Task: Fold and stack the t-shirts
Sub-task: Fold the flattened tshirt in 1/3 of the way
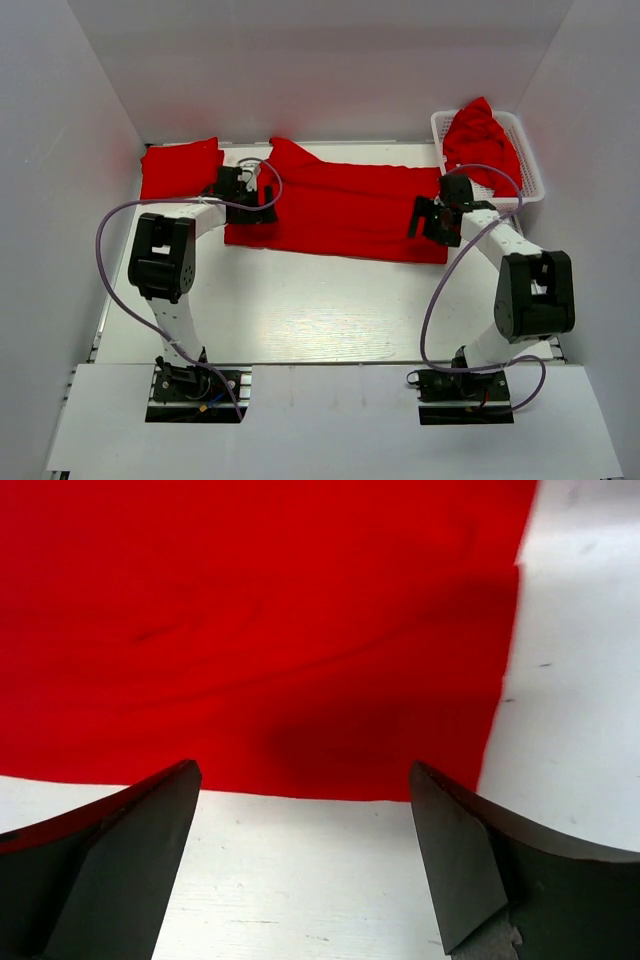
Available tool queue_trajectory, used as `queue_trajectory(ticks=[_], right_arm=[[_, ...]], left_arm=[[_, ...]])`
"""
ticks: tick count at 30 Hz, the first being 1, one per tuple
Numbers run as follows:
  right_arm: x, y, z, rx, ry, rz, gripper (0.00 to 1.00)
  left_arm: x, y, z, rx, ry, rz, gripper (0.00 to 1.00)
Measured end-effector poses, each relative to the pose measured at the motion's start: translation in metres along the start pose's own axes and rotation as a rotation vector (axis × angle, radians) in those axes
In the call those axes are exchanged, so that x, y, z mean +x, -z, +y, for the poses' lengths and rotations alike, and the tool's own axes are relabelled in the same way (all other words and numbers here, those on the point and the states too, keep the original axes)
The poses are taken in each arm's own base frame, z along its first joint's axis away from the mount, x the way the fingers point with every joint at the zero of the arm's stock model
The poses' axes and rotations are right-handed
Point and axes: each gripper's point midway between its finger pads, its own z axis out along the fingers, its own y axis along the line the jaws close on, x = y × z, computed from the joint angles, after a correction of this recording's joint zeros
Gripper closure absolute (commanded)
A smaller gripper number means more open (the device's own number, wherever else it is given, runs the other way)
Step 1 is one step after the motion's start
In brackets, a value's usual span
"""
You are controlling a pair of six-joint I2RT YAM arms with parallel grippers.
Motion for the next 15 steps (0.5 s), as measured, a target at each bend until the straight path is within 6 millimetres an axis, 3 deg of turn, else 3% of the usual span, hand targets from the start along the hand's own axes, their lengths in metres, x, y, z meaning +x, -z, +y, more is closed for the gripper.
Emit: queue_trajectory(ticks=[8, 15], right_arm=[[0.024, -0.040, 0.003, -0.036, -0.011, 0.099, 0.10], [0.040, -0.040, 0.000, -0.047, -0.041, 0.071, 0.10]], left_arm=[[0.015, 0.002, 0.000, -0.008, 0.086, -0.015, 0.00], [0.084, 0.061, 0.006, -0.122, 0.265, 0.062, 0.00]])
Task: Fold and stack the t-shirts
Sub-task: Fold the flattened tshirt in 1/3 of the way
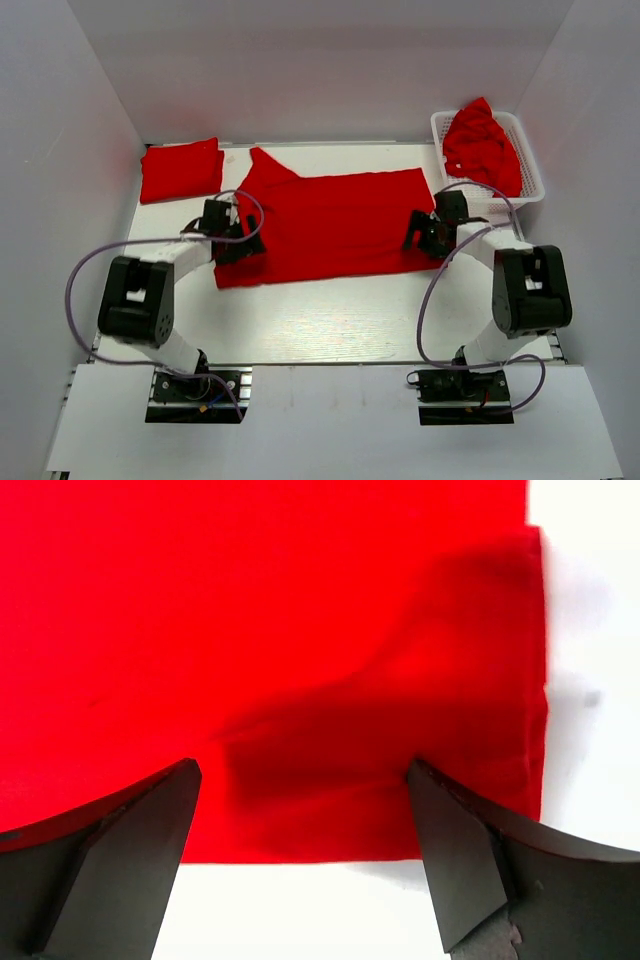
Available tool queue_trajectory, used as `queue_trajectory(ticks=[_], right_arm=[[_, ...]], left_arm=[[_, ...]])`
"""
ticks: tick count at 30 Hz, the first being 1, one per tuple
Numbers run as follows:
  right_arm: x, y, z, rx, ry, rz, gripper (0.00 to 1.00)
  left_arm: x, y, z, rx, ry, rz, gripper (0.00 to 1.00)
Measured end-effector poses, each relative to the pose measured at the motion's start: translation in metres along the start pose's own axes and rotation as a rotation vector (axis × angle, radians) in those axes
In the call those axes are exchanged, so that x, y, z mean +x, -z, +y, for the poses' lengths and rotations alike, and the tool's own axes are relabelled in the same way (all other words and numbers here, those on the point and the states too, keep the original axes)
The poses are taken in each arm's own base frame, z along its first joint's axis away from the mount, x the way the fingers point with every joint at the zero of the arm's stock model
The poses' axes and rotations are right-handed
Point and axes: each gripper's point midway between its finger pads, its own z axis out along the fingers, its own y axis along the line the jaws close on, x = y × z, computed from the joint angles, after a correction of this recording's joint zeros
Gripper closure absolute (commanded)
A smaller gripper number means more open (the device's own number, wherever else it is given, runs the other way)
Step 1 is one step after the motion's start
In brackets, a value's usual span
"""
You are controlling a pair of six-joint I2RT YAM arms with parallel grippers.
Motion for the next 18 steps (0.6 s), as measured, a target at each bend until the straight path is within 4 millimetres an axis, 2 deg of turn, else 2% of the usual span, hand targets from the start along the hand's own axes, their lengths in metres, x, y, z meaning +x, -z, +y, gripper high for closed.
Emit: queue_trajectory(ticks=[2, 7, 9, 11, 13, 15, 18], right_arm=[[0.010, 0.005, -0.001, -0.012, -0.011, -0.008, 0.10], [0.050, 0.029, 0.000, -0.076, -0.026, -0.003, 0.10], [0.064, 0.037, 0.001, -0.095, -0.022, 0.011, 0.10], [0.078, 0.045, 0.001, -0.105, -0.014, 0.041, 0.10], [0.085, 0.051, 0.001, -0.109, -0.006, 0.063, 0.10], [0.086, 0.057, 0.002, -0.115, 0.013, 0.073, 0.10], [0.070, 0.067, 0.008, -0.124, 0.046, 0.048, 0.10]], left_arm=[[0.023, 0.017, 0.008, -0.022, 0.044, 0.025, 0.00], [0.088, 0.068, 0.023, -0.091, 0.141, 0.152, 0.00], [0.094, 0.080, 0.023, -0.098, 0.148, 0.161, 0.00], [0.091, 0.097, 0.020, -0.088, 0.145, 0.143, 0.00], [0.077, 0.109, 0.011, -0.062, 0.130, 0.108, 0.00], [0.053, 0.118, -0.003, -0.022, 0.112, 0.061, 0.00], [0.012, 0.125, -0.026, 0.050, 0.076, -0.015, 0.00]])
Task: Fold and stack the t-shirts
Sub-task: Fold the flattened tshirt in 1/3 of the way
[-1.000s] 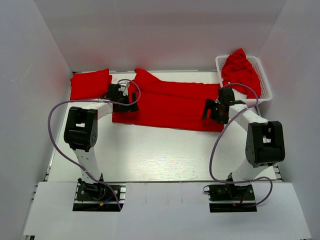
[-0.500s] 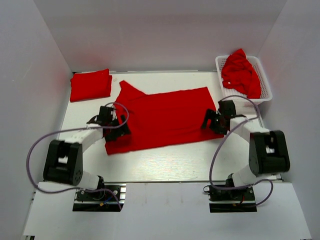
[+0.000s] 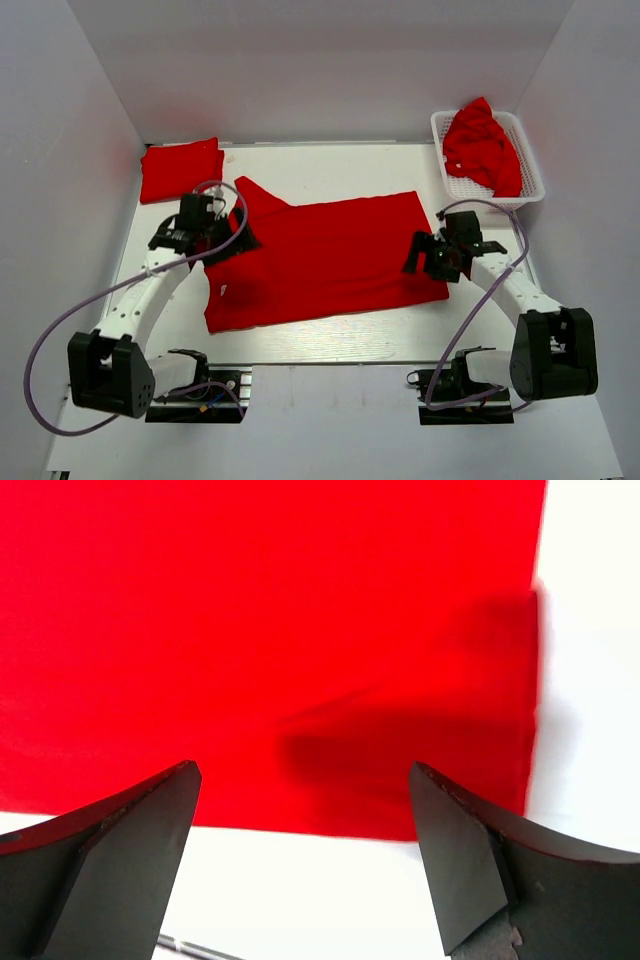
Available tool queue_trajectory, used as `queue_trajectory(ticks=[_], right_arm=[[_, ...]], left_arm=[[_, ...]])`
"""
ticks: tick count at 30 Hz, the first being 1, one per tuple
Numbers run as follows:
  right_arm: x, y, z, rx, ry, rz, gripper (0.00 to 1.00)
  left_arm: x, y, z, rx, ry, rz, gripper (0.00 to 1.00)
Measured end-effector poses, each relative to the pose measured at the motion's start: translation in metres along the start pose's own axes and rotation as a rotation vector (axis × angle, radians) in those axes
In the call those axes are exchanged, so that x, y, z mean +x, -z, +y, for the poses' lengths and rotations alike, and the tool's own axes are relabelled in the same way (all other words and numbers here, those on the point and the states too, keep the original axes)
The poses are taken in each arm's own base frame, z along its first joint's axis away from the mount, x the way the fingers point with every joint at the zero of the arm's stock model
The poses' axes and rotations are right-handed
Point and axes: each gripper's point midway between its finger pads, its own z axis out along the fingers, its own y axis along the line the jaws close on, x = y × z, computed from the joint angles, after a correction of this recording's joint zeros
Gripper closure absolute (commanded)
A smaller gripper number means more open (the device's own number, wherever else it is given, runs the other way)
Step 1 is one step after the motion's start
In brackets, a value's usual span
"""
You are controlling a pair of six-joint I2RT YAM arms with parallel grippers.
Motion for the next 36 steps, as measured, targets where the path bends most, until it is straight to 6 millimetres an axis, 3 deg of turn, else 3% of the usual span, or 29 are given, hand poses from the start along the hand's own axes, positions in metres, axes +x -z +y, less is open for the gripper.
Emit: queue_trajectory(ticks=[3, 5, 10, 13, 20, 26, 29, 36], right_arm=[[-0.024, 0.009, 0.004, 0.007, 0.032, -0.065, 0.10], [-0.033, 0.013, 0.005, 0.016, 0.043, -0.092, 0.10], [-0.036, 0.015, -0.002, 0.057, 0.042, -0.108, 0.10], [-0.037, 0.015, -0.005, 0.078, 0.038, -0.114, 0.10], [-0.034, 0.009, -0.011, 0.100, 0.027, -0.092, 0.10], [-0.031, 0.005, -0.014, 0.117, 0.020, -0.076, 0.10], [-0.029, 0.003, -0.016, 0.124, 0.013, -0.065, 0.10], [-0.025, 0.000, -0.019, 0.132, 0.004, -0.043, 0.10]], left_arm=[[-0.026, -0.007, -0.019, 0.051, -0.031, -0.025, 0.00], [-0.031, -0.022, -0.026, 0.066, -0.047, -0.001, 0.00], [-0.010, -0.068, -0.026, 0.055, -0.054, 0.135, 0.08], [0.003, -0.084, -0.023, 0.024, -0.054, 0.185, 0.09], [-0.007, -0.100, -0.032, -0.038, -0.035, 0.147, 0.15], [-0.010, -0.109, -0.020, -0.129, 0.006, 0.125, 0.25], [-0.009, -0.115, -0.014, -0.166, 0.022, 0.125, 0.35], [-0.001, -0.123, -0.010, -0.203, 0.031, 0.138, 0.39]])
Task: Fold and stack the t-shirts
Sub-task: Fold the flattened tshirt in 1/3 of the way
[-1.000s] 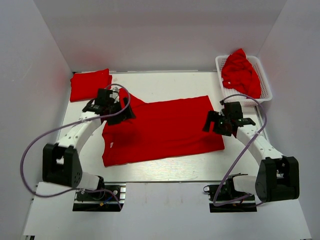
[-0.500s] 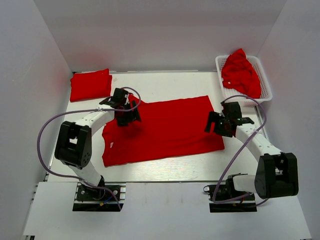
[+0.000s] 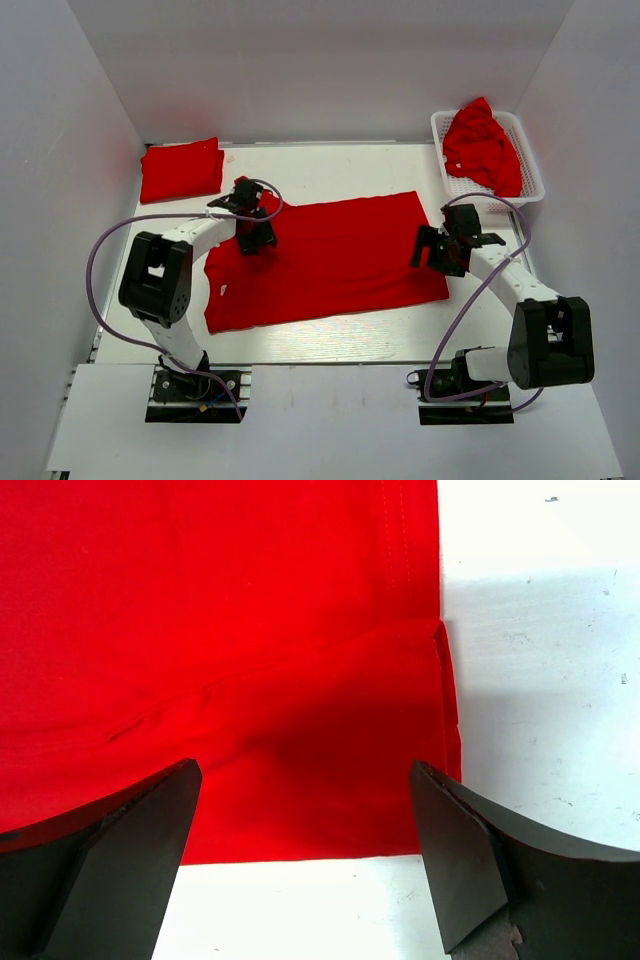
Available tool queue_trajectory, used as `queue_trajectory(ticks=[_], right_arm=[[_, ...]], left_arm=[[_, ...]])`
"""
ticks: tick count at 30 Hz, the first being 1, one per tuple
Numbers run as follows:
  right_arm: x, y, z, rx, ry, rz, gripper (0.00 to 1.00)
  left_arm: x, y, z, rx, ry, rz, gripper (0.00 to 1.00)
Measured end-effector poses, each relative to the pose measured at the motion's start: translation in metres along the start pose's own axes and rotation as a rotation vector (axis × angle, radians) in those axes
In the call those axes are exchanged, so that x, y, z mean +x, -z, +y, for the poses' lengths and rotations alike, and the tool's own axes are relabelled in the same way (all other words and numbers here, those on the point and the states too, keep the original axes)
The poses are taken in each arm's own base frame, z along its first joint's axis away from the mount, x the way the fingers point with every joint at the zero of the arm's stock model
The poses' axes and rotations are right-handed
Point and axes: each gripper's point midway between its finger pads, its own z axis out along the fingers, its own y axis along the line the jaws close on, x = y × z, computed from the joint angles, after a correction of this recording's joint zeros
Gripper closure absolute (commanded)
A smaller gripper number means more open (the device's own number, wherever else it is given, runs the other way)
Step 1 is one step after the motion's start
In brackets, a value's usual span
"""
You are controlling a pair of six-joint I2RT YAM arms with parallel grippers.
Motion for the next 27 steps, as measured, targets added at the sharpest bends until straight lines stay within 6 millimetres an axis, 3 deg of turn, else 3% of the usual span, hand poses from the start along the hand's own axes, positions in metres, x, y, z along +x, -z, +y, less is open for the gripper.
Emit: queue_trajectory(ticks=[8, 15, 16, 19, 27], right_arm=[[0.000, -0.002, 0.000, 0.002, -0.004, 0.006, 0.10], [0.001, -0.004, -0.001, 0.005, -0.007, 0.016, 0.10], [0.001, -0.004, -0.001, 0.005, -0.007, 0.017, 0.10], [0.001, -0.004, 0.000, 0.005, -0.007, 0.017, 0.10], [0.000, -0.004, 0.000, 0.005, -0.008, 0.016, 0.10]], left_arm=[[-0.012, -0.005, -0.010, -0.002, 0.000, -0.026, 0.47], [-0.016, -0.008, -0.003, -0.054, 0.005, -0.049, 0.66], [-0.017, -0.008, -0.003, -0.058, 0.004, -0.050, 0.78], [-0.017, -0.011, -0.003, -0.070, 0.007, -0.051, 1.00], [-0.021, -0.013, -0.008, -0.058, 0.007, -0.057, 1.00]])
